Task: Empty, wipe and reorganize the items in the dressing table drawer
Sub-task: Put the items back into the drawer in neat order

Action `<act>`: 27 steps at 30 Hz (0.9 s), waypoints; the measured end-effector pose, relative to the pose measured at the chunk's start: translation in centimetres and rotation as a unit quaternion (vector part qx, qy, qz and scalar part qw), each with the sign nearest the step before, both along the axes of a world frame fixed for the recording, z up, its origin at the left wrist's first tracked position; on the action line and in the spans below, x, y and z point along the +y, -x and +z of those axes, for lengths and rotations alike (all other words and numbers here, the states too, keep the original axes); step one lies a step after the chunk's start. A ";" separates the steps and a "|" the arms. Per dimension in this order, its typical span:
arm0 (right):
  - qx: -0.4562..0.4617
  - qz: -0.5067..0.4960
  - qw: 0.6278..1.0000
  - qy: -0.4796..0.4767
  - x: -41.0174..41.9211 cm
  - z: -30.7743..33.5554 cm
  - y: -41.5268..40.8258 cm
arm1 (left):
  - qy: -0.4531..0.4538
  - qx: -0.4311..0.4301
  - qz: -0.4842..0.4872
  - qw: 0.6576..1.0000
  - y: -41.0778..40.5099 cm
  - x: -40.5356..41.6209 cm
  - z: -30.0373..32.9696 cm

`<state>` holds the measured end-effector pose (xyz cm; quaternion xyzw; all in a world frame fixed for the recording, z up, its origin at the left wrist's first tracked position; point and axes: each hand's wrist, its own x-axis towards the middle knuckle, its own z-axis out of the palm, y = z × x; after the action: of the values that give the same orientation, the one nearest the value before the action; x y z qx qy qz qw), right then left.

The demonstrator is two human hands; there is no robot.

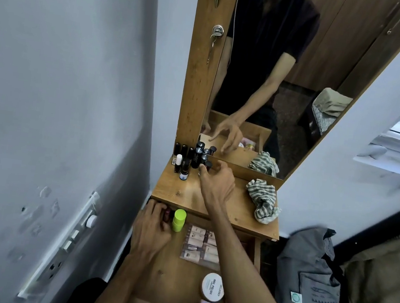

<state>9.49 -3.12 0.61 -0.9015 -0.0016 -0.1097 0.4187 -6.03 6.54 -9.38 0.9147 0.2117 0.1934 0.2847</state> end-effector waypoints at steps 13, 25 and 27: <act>-0.051 0.004 0.993 -0.104 -2.5 -0.6 5.1 | -0.009 -0.005 -0.003 1.000 -0.2 0.3 0.1; 0.043 0.050 0.995 -0.078 -5.2 -8.8 13.6 | -0.029 0.002 -0.018 0.999 -0.1 0.3 -0.2; 0.067 0.067 0.994 -0.050 -4.8 -9.1 13.7 | -0.028 0.003 -0.016 0.999 -0.1 0.4 -0.2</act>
<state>-4.23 -7.93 -8.52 -0.8824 -0.0283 -0.0211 0.4691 -5.91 6.89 -9.62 0.9260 0.1923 0.1923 0.2619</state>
